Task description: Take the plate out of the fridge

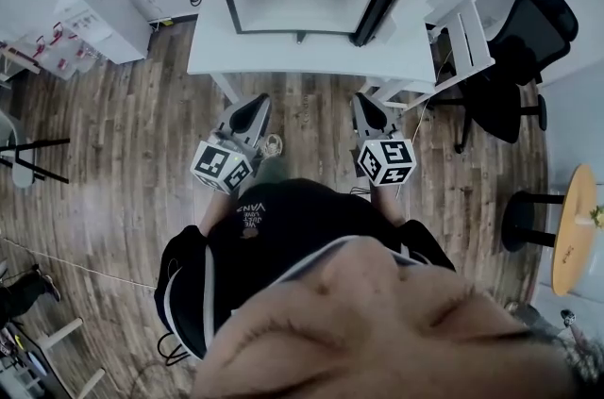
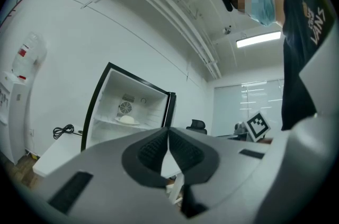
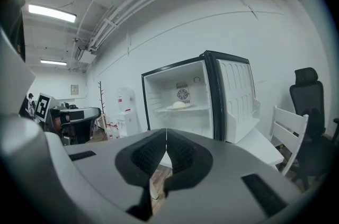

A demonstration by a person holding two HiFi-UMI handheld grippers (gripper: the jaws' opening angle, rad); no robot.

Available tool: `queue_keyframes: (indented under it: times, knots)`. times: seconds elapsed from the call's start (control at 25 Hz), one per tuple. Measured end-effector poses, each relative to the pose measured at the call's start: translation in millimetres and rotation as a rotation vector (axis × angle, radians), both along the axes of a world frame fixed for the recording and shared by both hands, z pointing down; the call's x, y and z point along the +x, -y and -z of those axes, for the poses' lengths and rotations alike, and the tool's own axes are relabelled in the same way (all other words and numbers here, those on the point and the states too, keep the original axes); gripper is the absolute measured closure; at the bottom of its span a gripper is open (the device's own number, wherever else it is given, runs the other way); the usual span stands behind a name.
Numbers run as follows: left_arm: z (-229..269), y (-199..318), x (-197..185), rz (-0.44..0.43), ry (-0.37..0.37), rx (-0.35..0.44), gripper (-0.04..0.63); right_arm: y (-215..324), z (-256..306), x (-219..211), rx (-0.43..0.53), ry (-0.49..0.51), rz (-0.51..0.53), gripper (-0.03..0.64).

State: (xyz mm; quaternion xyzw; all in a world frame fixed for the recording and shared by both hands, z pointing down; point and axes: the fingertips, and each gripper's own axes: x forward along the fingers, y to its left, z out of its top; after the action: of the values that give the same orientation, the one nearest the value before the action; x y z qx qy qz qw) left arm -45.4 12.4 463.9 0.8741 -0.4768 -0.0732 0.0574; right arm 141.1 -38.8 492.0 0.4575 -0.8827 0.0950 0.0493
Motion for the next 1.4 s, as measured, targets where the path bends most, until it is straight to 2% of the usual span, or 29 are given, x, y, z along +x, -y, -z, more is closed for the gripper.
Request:
queue_keyframes:
  times: [0.52, 1.4]
  knots:
    - [3, 54, 8, -0.053, -0.010, 0.000, 0.577, 38, 3, -6, 0.012, -0.017, -0.013, 0.604]
    - [7, 145, -23, -0.077, -0.016, -0.002, 0.577, 126, 10, -38, 0.021, -0.030, -0.031, 0.604]
